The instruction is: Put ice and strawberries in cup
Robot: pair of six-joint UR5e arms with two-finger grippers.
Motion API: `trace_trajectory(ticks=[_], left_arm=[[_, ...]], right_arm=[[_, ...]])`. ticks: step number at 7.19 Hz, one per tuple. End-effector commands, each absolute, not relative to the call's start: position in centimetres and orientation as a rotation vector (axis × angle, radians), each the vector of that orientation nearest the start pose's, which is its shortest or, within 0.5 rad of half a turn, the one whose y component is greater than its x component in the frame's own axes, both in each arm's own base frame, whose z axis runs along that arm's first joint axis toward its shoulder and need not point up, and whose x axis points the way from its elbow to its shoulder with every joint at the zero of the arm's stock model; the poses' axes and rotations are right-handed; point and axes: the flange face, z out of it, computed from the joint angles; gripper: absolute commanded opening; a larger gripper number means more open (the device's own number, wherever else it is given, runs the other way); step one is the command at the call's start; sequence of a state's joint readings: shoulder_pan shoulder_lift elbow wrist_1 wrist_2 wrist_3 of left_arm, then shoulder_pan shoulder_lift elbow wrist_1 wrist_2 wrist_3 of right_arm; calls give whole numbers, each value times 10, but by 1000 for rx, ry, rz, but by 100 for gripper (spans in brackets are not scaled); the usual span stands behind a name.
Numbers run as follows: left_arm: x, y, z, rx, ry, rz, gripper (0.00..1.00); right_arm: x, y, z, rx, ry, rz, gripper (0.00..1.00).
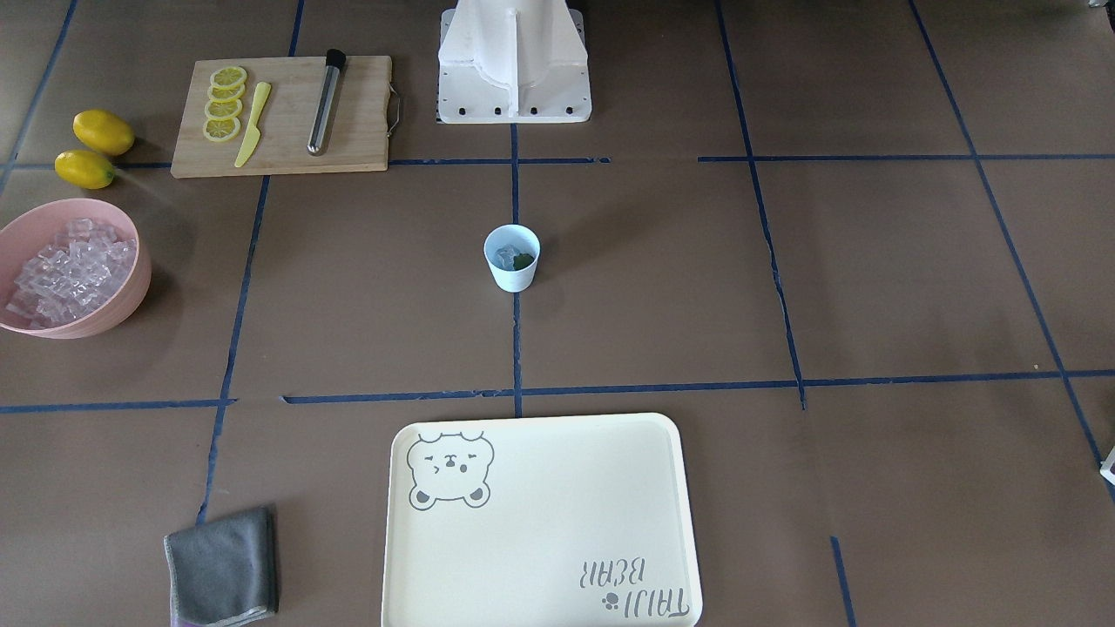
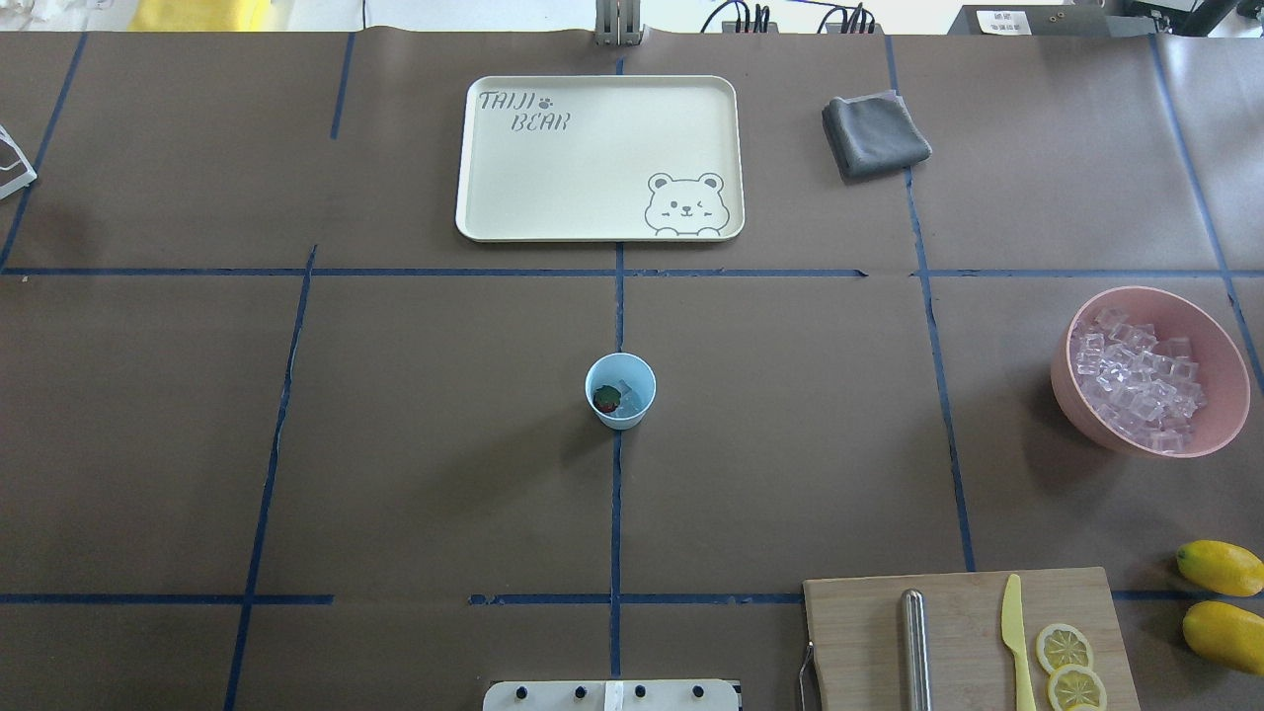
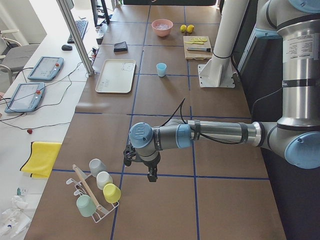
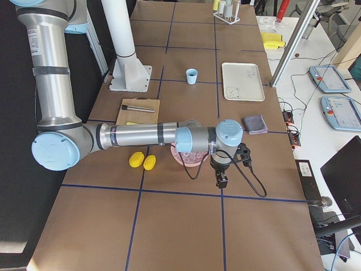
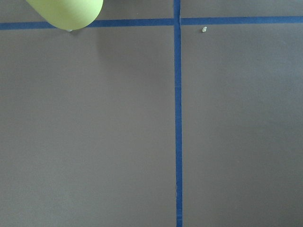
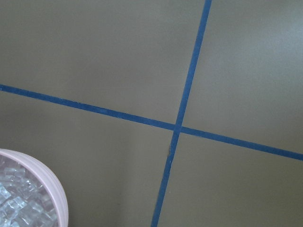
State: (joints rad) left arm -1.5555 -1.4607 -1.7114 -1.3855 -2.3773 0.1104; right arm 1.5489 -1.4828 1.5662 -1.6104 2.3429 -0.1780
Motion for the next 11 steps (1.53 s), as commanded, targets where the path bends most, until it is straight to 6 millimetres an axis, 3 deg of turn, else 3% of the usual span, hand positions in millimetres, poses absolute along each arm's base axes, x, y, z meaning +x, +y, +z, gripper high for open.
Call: trace_trajectory(ticks=[1, 5, 11], left_arm=[[-54, -432, 659, -122, 811, 51, 100], [-54, -431, 660, -142, 808, 39, 100], [-54, -439, 653, -116, 808, 51, 100]], right_arm=[[63, -524, 635, 95, -761, -215, 100], [64, -513, 649, 95, -741, -283, 100], [62, -513, 652, 86, -720, -292, 100]])
